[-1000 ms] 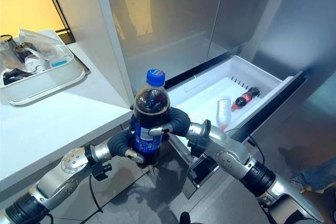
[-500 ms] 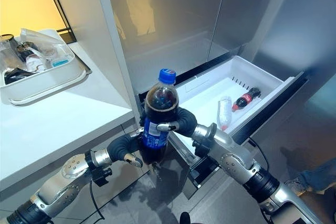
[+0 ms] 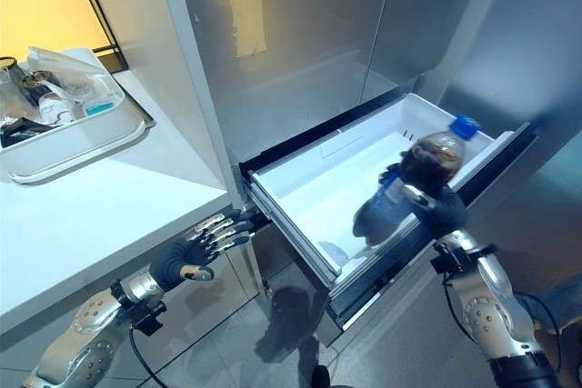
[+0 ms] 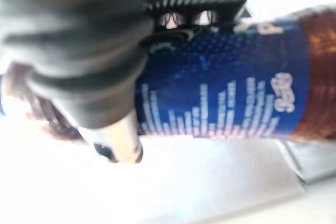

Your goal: Take the drinks into the refrigerator

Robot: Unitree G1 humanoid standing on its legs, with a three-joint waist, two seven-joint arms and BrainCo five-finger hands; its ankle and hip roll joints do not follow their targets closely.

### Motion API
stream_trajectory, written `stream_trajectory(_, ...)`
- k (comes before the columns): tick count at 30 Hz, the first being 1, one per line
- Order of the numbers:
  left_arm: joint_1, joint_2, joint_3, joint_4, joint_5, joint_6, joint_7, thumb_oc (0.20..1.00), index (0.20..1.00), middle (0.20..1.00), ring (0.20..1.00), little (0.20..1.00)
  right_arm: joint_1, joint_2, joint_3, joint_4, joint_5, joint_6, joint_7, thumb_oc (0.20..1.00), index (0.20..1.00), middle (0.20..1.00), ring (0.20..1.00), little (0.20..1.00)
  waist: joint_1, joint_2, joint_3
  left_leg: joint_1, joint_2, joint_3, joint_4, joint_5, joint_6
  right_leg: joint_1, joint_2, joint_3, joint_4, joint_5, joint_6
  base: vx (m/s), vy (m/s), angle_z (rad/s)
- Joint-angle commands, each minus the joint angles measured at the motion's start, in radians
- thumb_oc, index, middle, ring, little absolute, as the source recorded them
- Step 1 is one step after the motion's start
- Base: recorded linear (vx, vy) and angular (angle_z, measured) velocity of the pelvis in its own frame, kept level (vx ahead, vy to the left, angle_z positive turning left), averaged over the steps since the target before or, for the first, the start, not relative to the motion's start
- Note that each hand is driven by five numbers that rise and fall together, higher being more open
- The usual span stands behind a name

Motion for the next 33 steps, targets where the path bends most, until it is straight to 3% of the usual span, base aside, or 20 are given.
stream_trajectory(1, 0.018, -0.008, 0.042, 0.014, -0.033, -0.044, 0.014, 1.000, 1.000, 1.000, 1.000, 1.000, -0.104, -0.002, -0.148, -0.136, 0.014, -0.127, 0.006, 0.200, 0.200, 0.200, 0.200, 0.200, -0.003, -0.039, -0.019, -0.024, -0.012, -0.031, 0.045, -0.063, 0.023, -0.031, -0.037, -0.073, 0.143, -0.058, 0.080, 0.00, 0.000, 0.00)
stream_trajectory(7, 0.029, -0.011, 0.053, -0.009, -0.008, -0.053, 0.005, 1.000, 1.000, 1.000, 1.000, 1.000, -0.140, -0.063, -0.159, -0.041, -0.037, -0.137, -0.022, 0.200, 0.200, 0.200, 0.200, 0.200, 0.004, -0.040, -0.016, -0.025, -0.013, -0.026, 0.043, -0.063, 0.024, -0.036, -0.036, -0.070, 0.138, -0.055, 0.080, 0.00, 0.000, 0.00)
stream_trajectory(13, 0.001, 0.017, 0.014, -0.003, -0.015, -0.080, -0.016, 1.000, 1.000, 1.000, 1.000, 1.000, -0.292, -0.243, -0.048, 0.121, -0.100, -0.122, -0.041, 0.200, 0.200, 0.200, 0.200, 0.200, 0.030, -0.046, 0.017, -0.062, -0.010, -0.030, 0.062, -0.057, 0.022, -0.067, -0.038, -0.065, 0.146, -0.050, 0.083, -0.04, -0.013, 0.00)
stream_trajectory(23, -0.066, 0.144, -0.059, -0.040, -0.101, -0.092, -0.087, 1.000, 1.000, 1.000, 1.000, 1.000, -0.774, -0.559, 0.325, 0.448, -0.234, -0.081, -0.035, 0.200, 0.200, 0.200, 0.200, 0.200, 0.089, -0.044, 0.112, -0.196, 0.000, -0.057, 0.103, -0.016, 0.008, -0.193, -0.040, -0.085, 0.189, -0.033, 0.079, -0.08, -0.023, 0.04)
stream_trajectory(28, -0.093, 0.209, -0.096, -0.076, -0.122, -0.097, -0.115, 1.000, 1.000, 1.000, 1.000, 1.000, -1.026, -0.626, 0.546, 0.531, -0.294, -0.070, -0.026, 0.200, 0.200, 0.200, 0.200, 0.200, 0.098, -0.032, 0.161, -0.257, 0.004, -0.071, 0.110, 0.008, 0.000, -0.261, -0.037, -0.090, 0.216, -0.028, 0.077, -0.07, -0.013, 0.09)
stream_trajectory(33, -0.115, 0.277, -0.136, -0.086, -0.121, -0.111, -0.119, 1.000, 1.000, 1.000, 1.000, 1.000, -1.170, -0.625, 0.706, 0.577, -0.330, -0.056, -0.018, 0.200, 0.200, 0.200, 0.200, 0.200, 0.107, -0.022, 0.209, -0.301, 0.007, -0.080, 0.121, 0.022, -0.006, -0.307, -0.038, -0.093, 0.239, -0.024, 0.074, -0.05, -0.018, 0.03)
